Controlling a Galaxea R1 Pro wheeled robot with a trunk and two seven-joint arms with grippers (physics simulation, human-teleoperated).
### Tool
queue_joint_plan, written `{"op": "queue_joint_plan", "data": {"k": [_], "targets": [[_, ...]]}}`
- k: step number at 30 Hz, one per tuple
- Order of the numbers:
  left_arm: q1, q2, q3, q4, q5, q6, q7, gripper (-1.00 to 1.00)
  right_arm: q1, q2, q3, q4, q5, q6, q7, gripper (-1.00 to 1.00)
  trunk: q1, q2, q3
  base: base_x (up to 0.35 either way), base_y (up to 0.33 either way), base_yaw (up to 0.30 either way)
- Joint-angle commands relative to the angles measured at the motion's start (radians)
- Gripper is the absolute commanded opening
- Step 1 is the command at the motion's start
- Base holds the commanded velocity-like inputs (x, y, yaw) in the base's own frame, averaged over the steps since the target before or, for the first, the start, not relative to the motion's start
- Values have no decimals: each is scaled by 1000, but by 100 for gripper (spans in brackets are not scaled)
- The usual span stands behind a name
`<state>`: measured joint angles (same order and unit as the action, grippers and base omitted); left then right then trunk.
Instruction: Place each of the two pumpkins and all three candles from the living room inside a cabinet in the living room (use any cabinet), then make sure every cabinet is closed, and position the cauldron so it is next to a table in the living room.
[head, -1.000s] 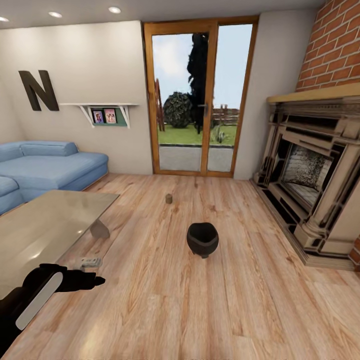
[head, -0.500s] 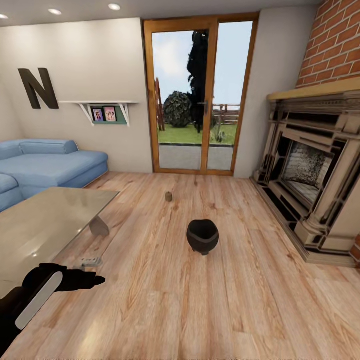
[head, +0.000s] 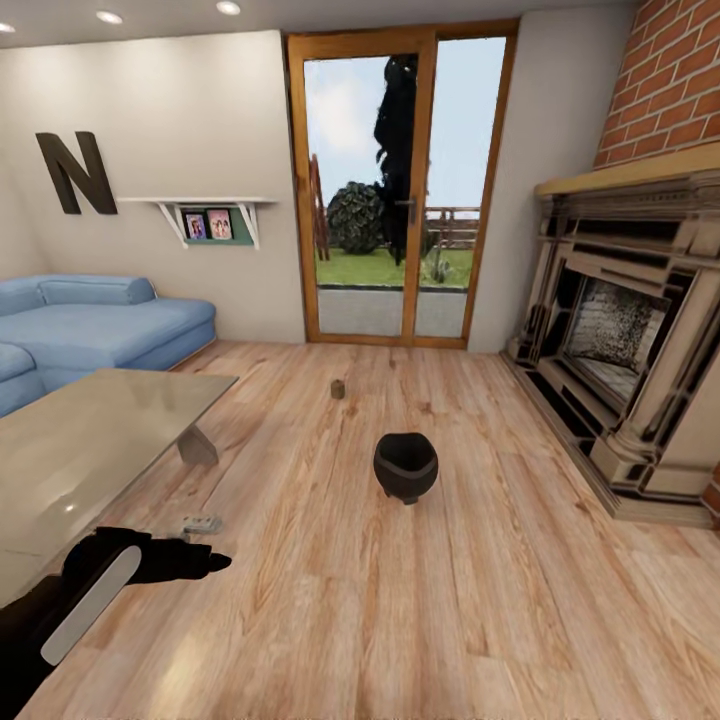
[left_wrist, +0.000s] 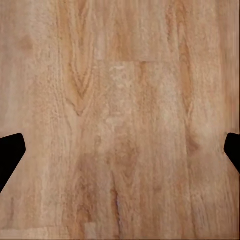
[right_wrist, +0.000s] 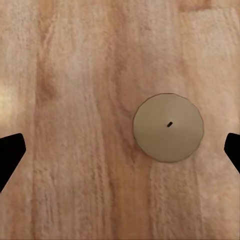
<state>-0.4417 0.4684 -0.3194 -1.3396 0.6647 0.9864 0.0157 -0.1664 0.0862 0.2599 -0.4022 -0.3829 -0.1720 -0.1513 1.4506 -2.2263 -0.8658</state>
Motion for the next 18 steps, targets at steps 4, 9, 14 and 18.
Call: {"op": "queue_joint_plan", "data": {"k": [4,9,14,18], "targets": [[22,8,-8,-53,102,3,-3,100,-1,-1,9,0,-7,-4,-7,100,15,-29,-14,0,0,0],[53,16,-9,-120,180,5,-5,100,-1,0,9,0,-7,-4,-7,100,34,-64,-29,0,0,0],[68,48,-6,-141,265,10,-58,100,-1,-1,9,-1,-6,-4,-7,100,54,-99,-45,0,0,0],[69,98,-3,-142,333,9,-101,100,-1,-2,9,-2,-6,-4,-7,100,69,-127,-57,0,0,0]]}}
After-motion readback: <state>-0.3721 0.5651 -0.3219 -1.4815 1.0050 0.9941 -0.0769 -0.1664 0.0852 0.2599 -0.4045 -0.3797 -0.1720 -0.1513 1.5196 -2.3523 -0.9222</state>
